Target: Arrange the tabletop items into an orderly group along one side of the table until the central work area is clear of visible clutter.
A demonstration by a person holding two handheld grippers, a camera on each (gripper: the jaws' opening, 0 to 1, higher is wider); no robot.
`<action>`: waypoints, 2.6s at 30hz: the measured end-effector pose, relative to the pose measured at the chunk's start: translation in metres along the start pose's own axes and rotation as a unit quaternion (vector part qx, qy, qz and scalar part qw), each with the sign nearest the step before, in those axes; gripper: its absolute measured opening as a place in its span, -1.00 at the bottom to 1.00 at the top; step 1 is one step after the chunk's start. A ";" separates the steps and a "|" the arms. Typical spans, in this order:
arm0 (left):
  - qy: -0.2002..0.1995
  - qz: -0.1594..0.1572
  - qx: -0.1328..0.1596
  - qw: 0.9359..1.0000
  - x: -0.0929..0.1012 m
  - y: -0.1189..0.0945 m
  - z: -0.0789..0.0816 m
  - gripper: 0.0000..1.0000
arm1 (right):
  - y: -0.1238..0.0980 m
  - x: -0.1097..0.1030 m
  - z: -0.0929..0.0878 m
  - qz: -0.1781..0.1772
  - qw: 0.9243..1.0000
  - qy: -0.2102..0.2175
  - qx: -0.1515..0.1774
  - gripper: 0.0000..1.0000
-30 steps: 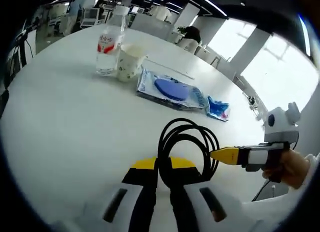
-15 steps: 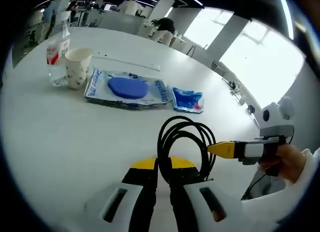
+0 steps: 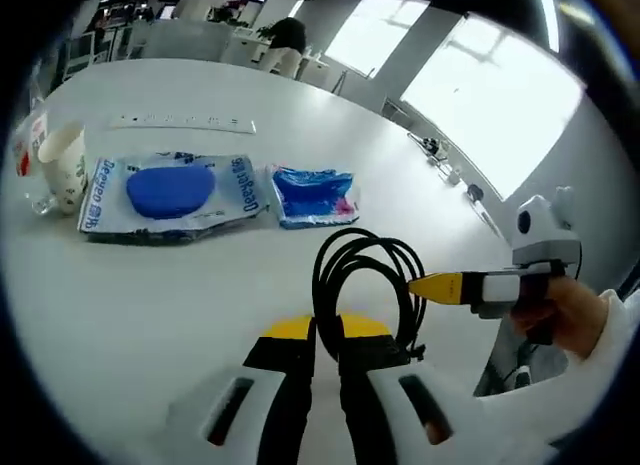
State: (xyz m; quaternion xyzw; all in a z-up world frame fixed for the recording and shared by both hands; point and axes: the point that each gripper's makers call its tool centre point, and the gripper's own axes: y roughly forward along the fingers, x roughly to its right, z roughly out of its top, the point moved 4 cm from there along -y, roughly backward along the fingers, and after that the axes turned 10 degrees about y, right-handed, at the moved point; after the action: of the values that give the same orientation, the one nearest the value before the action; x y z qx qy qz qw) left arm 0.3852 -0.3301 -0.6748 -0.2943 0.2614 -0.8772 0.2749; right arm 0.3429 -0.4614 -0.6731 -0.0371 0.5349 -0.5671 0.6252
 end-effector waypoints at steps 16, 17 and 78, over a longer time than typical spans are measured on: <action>0.025 -0.012 -0.024 0.999 0.000 0.040 0.016 -0.86 | 0.021 0.027 0.026 -0.017 1.000 0.010 -0.010 -1.00; 0.019 -0.012 -0.028 0.999 -0.002 0.043 0.015 -0.86 | 0.023 0.028 0.027 -0.018 1.000 0.011 -0.012 -1.00; 0.034 0.053 0.071 0.995 -0.033 -0.014 0.019 0.76 | -0.001 0.032 0.047 -0.003 0.984 -0.167 0.060 0.58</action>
State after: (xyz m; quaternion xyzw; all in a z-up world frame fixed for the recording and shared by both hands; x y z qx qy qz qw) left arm 0.4156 -0.3053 -0.6654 -0.2299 0.2225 -0.8872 0.3323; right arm 0.3684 -0.5124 -0.6725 -0.0952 0.3876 -0.5855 0.7056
